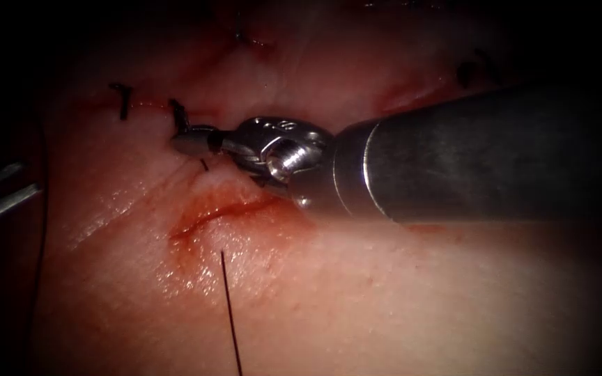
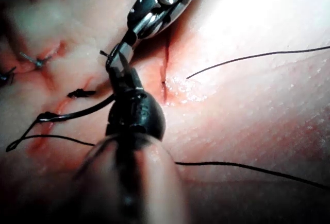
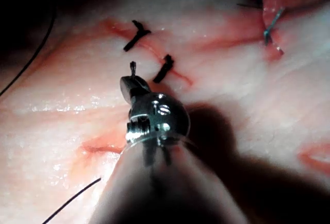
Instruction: Wound Closure
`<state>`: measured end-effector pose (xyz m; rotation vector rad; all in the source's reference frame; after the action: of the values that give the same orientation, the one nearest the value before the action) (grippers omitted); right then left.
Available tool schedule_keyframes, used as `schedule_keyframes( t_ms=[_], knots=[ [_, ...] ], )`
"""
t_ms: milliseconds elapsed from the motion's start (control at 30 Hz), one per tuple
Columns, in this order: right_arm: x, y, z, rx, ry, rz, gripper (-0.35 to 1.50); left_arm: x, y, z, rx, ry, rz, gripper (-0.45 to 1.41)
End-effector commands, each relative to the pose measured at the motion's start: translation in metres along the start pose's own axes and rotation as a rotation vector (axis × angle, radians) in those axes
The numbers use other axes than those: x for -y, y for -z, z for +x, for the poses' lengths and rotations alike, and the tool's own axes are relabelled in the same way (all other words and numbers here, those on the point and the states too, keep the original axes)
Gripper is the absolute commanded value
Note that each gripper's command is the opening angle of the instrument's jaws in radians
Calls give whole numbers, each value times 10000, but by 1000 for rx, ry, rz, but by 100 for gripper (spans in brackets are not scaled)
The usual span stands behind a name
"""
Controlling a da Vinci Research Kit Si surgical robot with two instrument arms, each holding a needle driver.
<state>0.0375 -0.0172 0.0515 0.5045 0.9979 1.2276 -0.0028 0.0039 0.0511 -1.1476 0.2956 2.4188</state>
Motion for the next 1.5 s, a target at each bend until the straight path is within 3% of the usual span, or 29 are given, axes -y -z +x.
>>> schedule_keyframes(
  t_ms=[33, 600, 1067, 1167, 1200, 1267, 1300, 1400, 1500],
  knots=[
    [3, -9, 5, -2, 6, 1, -35, -1, -8, -1, -2, -1, 0, -45],
    [24, 12, 44, -62, 120, -4, -35, -2, -10, -1, -3, -3, -2, -45],
    [32, 23, 54, -106, 113, 15, -35, -2, -11, -2, -3, -3, -1, -45],
    [32, 23, 50, -102, 171, 28, -35, -2, -11, -2, -3, -3, 0, -45],
    [31, 23, 47, -101, 242, 52, 44, -2, -12, -3, -3, -4, 1, -45],
    [28, 21, 45, -137, 310, 75, 133, -2, -16, -6, -1, -9, 0, -45],
    [26, 21, 45, -161, 324, 74, 146, -2, -17, -8, 2, -13, -2, -45],
    [19, 28, 43, -259, 374, 85, 148, -2, -23, -16, 12, -27, -5, -45],
    [11, 43, 42, -257, 464, 18, 148, -1, -30, -26, 21, -44, -10, -45]
  ],
)
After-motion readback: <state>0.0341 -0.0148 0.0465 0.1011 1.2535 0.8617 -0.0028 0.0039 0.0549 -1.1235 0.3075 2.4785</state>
